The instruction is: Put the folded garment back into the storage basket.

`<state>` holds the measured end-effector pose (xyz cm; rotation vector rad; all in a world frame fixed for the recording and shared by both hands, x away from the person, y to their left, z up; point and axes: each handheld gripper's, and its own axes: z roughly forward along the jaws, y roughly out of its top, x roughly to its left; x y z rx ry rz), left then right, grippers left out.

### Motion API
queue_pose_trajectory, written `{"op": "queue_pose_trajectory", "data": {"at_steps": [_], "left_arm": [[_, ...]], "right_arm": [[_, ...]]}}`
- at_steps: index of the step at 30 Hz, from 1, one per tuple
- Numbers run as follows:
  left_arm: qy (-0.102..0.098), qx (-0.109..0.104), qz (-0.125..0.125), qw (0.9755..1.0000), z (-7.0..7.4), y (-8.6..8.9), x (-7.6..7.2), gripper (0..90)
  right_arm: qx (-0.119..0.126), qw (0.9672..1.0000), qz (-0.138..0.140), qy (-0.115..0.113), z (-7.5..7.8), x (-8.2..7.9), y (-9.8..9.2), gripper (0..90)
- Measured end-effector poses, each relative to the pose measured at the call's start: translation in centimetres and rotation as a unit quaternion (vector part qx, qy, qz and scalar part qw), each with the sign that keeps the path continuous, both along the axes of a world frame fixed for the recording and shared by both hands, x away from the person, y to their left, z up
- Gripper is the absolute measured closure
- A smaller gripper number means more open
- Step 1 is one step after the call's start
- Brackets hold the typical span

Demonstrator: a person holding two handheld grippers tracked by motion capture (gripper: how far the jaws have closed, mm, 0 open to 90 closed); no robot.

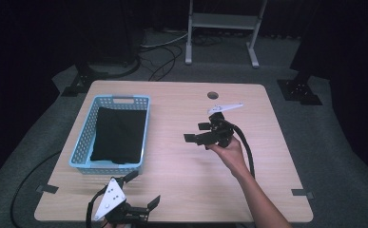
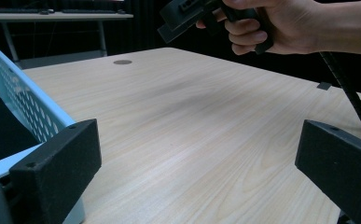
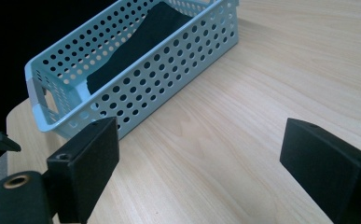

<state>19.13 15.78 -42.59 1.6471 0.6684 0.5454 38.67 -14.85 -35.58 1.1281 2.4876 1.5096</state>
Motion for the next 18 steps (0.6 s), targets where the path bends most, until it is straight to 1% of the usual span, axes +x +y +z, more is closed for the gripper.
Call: {"op": "queue_pose_trajectory", "data": {"at_steps": [6,18], "left_arm": [[0.000,0.000,0.000,1.0000,0.01,0.01,-0.01,0.0],[0.000,-0.001,0.000,1.0000,0.00,-0.08,-0.04,0.0]], "right_arm": [[-0.001,1.0000,-0.003,0.002,-0.44,-0.20,-0.33,11.8],[-0.007,1.0000,-0.003,-0.001,-0.39,-0.62,-0.91,11.8]]}}
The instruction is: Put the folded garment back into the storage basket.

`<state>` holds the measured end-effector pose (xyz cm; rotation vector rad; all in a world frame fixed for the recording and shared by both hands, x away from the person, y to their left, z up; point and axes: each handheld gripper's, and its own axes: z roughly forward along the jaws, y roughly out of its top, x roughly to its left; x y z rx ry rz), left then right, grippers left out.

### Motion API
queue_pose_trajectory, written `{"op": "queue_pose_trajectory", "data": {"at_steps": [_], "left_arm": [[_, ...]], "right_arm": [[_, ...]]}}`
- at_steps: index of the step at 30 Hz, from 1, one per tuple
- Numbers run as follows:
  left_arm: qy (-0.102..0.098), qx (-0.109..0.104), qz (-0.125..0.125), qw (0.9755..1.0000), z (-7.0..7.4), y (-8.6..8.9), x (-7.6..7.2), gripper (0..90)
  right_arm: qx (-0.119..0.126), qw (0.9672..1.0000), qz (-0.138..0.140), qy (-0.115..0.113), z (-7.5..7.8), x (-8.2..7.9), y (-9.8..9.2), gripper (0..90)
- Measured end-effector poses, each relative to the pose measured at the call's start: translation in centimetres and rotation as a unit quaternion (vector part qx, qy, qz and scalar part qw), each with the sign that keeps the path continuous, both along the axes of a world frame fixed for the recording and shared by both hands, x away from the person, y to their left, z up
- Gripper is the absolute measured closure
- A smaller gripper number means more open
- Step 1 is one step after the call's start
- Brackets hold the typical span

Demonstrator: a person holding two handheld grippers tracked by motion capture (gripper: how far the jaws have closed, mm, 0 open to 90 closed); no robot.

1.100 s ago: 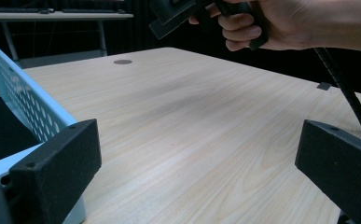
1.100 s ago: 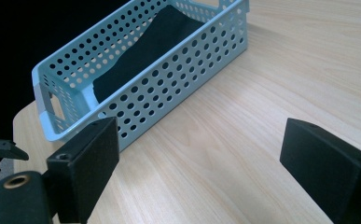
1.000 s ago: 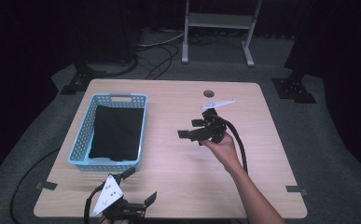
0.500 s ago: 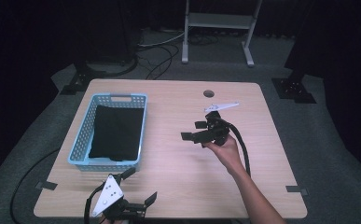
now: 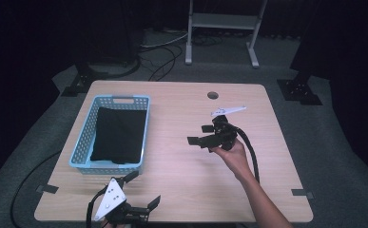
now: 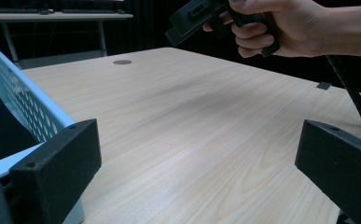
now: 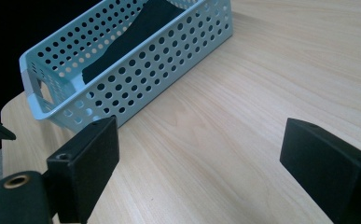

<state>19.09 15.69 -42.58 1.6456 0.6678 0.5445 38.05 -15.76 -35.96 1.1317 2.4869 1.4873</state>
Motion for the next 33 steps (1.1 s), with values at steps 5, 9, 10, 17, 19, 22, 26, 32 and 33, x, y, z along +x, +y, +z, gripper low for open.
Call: {"op": "queue_pose_trajectory", "data": {"at_steps": [5,9,10,17,19,22,26,32,33], "left_arm": [[0.000,0.001,0.000,1.0000,0.0,0.0,0.0,0.0],[-0.001,0.000,0.001,1.0000,0.0,0.0,-0.1,0.0],[0.000,0.000,0.001,1.0000,0.0,0.0,-0.1,0.0],[-0.001,0.002,-0.001,1.0000,0.0,-0.1,-0.1,0.0],[-0.001,0.002,-0.002,1.0000,0.0,-0.1,-0.1,0.0],[-0.001,0.002,-0.001,1.0000,0.0,-0.1,-0.1,0.0],[-0.001,0.001,-0.001,1.0000,0.0,-0.1,0.0,0.0],[0.000,0.002,-0.002,1.0000,0.0,-0.2,-0.1,0.0],[0.000,0.002,-0.002,1.0000,0.0,-0.2,-0.1,0.0]], "right_arm": [[-0.002,1.0000,0.002,-0.001,0.0,-0.1,-0.1,11.8],[-0.005,1.0000,0.001,0.000,-0.1,-0.3,-0.3,11.8],[-0.002,1.0000,-0.002,-0.001,-0.2,-0.4,-0.5,11.8],[0.002,1.0000,-0.008,0.002,-0.8,-0.7,-1.2,11.8],[0.004,0.9999,-0.011,0.006,-0.9,-0.7,-1.5,11.8],[0.005,0.9999,-0.012,0.004,-0.9,-1.0,-1.9,11.8],[0.003,0.9999,-0.012,0.003,-1.0,-1.2,-2.1,11.8],[0.005,0.9998,-0.019,0.006,-1.6,-1.4,-2.6,11.8],[0.005,0.9998,-0.020,0.007,-1.7,-1.5,-2.7,11.8]]}}
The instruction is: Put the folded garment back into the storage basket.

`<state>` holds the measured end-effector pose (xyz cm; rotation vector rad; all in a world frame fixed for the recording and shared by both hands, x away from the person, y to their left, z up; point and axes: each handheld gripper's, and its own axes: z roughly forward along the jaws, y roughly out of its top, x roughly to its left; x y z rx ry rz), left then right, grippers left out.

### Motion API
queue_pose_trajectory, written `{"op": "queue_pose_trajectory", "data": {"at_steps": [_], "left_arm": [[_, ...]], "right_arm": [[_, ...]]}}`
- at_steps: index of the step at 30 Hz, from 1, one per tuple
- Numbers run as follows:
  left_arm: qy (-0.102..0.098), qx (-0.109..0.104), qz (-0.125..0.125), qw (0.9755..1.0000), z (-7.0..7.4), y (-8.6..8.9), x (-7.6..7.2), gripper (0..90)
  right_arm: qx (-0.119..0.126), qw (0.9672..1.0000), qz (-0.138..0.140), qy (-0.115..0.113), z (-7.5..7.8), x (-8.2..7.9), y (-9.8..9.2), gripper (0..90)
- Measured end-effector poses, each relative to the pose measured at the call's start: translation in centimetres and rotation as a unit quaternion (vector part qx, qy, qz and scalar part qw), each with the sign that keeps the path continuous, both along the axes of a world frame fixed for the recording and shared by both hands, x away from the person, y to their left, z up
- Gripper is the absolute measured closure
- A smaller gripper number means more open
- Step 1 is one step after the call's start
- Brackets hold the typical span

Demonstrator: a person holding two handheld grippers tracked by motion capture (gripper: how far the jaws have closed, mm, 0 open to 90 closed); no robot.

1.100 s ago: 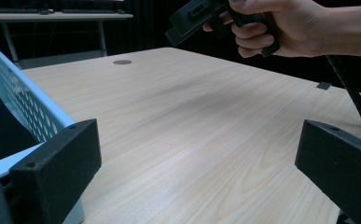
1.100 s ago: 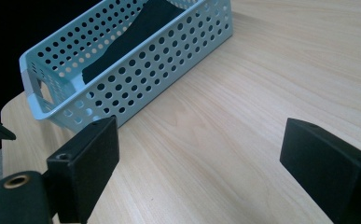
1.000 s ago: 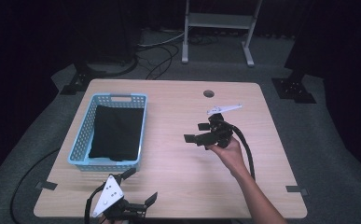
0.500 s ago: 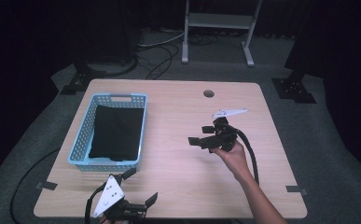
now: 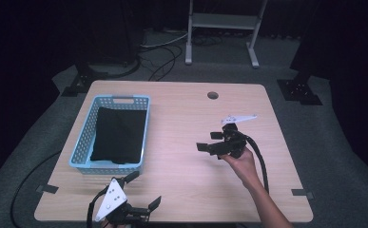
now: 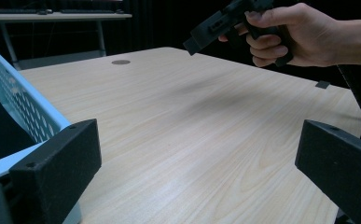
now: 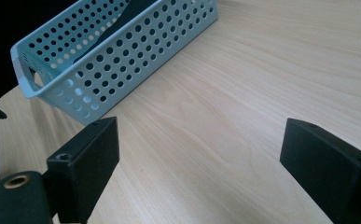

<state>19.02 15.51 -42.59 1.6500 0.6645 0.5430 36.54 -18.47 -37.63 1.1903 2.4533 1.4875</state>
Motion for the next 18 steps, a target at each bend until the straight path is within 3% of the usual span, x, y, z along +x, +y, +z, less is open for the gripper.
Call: {"op": "queue_pose_trajectory", "data": {"at_steps": [18], "left_arm": [[-0.005,0.003,0.000,1.0000,0.07,-0.11,-0.09,0.0]], "right_arm": [[-0.004,1.0000,-0.007,0.003,-0.68,-0.99,-0.98,11.8]]}}
